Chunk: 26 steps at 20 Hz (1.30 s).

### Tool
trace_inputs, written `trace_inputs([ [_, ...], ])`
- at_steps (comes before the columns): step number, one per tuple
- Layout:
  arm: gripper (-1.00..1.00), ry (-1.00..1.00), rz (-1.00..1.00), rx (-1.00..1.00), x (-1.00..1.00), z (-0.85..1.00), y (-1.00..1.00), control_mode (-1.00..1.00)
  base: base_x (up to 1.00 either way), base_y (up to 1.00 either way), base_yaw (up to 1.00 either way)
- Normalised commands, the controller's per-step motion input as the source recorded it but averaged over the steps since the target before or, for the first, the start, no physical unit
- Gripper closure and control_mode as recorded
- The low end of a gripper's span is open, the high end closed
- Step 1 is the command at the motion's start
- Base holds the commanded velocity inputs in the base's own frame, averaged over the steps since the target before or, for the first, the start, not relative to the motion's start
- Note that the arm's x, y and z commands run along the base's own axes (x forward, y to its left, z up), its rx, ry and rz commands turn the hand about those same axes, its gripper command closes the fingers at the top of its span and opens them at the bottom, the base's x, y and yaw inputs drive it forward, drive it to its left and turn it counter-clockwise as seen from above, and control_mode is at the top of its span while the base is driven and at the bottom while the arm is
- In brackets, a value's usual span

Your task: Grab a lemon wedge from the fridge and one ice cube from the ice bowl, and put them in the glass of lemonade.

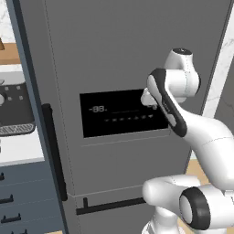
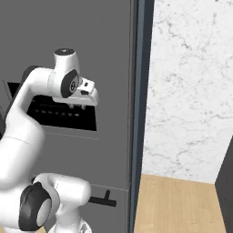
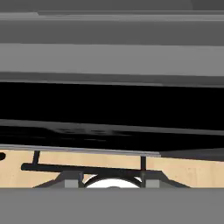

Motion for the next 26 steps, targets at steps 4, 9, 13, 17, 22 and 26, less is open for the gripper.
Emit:
trace_inputs([
  [4,-1.00,-0.20,0.01,0.00,-0.37,0.00,0.19,-1.00,0.00,0.00,0.00],
  [9,-1.00,-0.42,0.06,-0.08,-0.48,0.07,0.98,-1.00,0.00,0.00,0.00],
  [13,-1.00,-0.24,0.00,-0.14,-0.35,0.01,1.00,-1.00,0.00,0.00,0.00],
  [17,-1.00,0.01,0.00,0.01,-0.52,-0.03,0.06,-1.00,0.00,0.00,0.00],
  [22,-1.00,0.05,0.00,0.15,-0.81,0.00,-1.00,-1.00,0.00,0.00,0.00],
  [26,-1.00,0.04,-0.06,0.01,-0.34,-0.03,-0.52,-1.00,0.00,0.00,0.00],
])
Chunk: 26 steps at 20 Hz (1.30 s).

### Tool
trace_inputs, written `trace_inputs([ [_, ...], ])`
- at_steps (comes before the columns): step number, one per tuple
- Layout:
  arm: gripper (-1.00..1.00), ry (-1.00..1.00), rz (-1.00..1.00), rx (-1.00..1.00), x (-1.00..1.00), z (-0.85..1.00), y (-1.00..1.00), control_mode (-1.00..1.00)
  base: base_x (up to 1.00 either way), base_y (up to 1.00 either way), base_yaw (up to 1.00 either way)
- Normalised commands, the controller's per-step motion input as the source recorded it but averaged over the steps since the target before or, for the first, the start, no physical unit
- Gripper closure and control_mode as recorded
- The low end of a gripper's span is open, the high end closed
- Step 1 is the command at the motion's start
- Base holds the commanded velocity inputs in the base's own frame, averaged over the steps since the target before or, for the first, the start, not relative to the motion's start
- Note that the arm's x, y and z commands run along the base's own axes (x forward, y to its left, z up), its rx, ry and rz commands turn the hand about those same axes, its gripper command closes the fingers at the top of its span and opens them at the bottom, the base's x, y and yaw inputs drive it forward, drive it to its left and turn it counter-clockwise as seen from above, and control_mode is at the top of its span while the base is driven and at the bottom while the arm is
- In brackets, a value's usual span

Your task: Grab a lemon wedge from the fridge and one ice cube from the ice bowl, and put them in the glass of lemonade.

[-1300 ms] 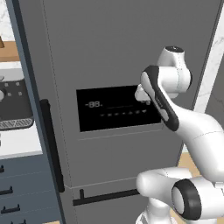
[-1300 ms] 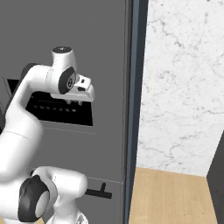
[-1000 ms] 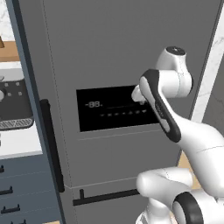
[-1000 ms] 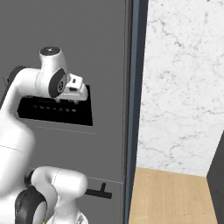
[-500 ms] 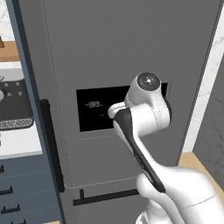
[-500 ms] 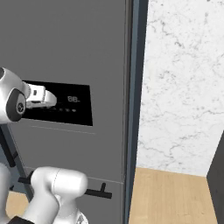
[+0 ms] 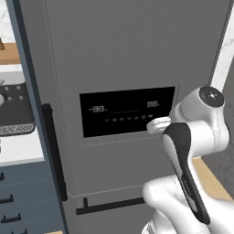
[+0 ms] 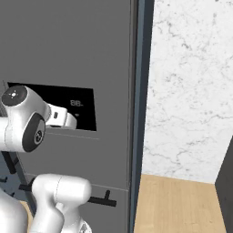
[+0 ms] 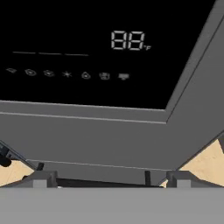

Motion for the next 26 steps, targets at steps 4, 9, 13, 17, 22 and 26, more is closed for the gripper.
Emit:
trace_inputs([
  [4,-1.00,0.00,0.00,0.00,0.00,0.00,0.00,-1.00,0.00,0.00,0.00],
  [9,-1.00,-0.01,0.00,-0.01,-0.13,0.00,0.15,-1.00,0.00,0.00,0.00],
  [13,-1.00,-0.01,0.00,-0.02,-0.05,0.00,0.19,1.00,-0.08,0.72,0.00],
  [17,-1.00,0.00,0.00,0.00,0.00,0.00,0.00,1.00,0.00,0.95,0.00],
  [22,-1.00,0.00,0.00,0.00,0.00,0.00,0.00,1.00,-0.13,0.54,0.00],
  [26,-1.00,0.00,0.00,0.00,0.00,0.00,0.00,1.00,-0.43,0.12,0.00],
])
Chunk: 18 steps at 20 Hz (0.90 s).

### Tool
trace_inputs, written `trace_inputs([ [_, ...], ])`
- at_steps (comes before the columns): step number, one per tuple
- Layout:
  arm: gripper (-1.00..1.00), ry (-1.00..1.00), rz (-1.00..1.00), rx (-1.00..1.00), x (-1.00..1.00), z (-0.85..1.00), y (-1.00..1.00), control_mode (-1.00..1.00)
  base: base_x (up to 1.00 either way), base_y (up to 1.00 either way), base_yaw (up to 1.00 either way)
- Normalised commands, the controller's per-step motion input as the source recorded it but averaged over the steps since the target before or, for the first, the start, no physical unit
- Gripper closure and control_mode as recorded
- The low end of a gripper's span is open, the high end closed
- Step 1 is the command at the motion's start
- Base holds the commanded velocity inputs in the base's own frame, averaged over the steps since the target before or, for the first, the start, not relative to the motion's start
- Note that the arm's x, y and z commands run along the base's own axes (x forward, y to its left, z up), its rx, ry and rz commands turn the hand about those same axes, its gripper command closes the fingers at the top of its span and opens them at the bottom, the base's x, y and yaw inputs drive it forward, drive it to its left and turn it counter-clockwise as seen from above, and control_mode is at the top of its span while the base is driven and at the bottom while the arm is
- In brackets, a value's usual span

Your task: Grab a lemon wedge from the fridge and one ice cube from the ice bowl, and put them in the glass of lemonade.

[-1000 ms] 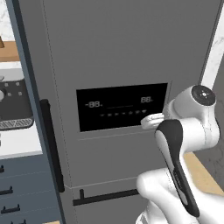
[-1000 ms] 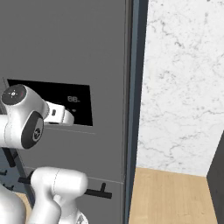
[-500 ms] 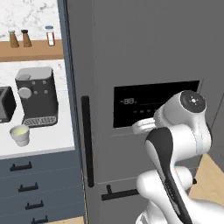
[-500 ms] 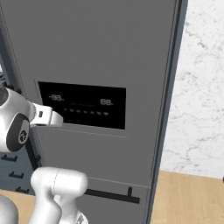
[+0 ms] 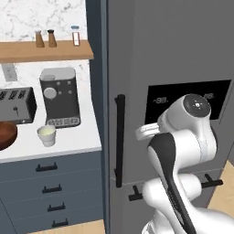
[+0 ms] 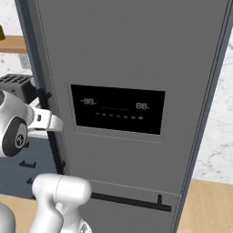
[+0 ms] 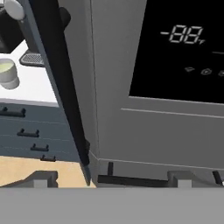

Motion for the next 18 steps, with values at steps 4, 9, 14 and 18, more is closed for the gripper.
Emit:
trace_inputs([
  [4,-1.00,0.00,0.00,0.00,0.00,0.00,0.00,1.00,-0.67,0.00,0.00],
  [9,-1.00,0.00,0.00,0.00,0.00,0.00,0.00,1.00,-0.62,0.04,0.00],
  [14,-1.00,0.00,0.00,0.00,0.00,0.00,0.00,1.00,-0.50,0.07,0.00],
  [18,-1.00,0.00,0.00,0.00,0.00,0.00,0.00,1.00,-0.58,0.01,0.00],
])
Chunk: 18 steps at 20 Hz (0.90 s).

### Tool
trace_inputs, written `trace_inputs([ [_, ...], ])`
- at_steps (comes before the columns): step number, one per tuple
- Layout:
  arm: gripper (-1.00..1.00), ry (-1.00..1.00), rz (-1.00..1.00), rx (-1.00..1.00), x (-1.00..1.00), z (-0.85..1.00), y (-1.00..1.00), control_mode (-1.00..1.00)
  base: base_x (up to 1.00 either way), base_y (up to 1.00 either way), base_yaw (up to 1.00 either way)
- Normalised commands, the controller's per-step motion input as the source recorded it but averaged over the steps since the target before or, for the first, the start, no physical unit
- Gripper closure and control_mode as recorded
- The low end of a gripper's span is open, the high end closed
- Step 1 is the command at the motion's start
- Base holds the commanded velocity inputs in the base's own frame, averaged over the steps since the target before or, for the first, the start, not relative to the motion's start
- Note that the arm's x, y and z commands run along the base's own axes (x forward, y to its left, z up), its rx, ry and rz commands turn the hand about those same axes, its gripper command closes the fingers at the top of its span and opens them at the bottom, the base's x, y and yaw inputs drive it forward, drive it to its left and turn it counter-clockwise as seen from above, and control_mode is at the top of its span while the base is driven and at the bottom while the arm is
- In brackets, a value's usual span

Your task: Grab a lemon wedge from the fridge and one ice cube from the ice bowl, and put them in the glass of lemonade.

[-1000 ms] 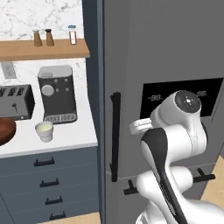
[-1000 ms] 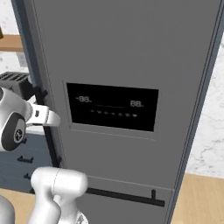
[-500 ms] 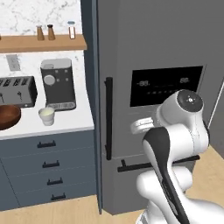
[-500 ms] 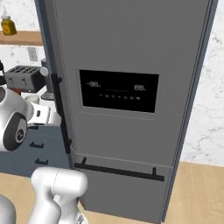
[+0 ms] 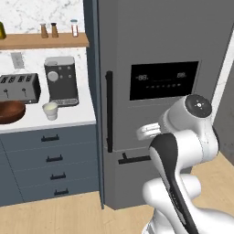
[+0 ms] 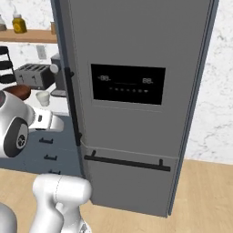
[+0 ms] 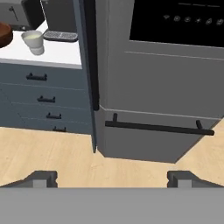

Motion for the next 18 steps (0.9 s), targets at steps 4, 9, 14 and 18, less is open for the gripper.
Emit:
trace_inputs([
  [4,-1.00,0.00,0.00,0.00,0.00,0.00,0.00,1.00,-0.38,0.04,0.00],
  [9,-1.00,-0.08,0.00,0.00,-0.33,0.00,0.06,-1.00,-0.03,0.01,0.00],
  [14,-1.00,-0.23,0.00,0.00,-0.21,0.02,0.17,-1.00,0.00,0.00,0.00],
  [18,-1.00,-0.02,-0.02,0.00,0.86,0.00,0.26,-1.00,0.00,0.00,0.00],
])
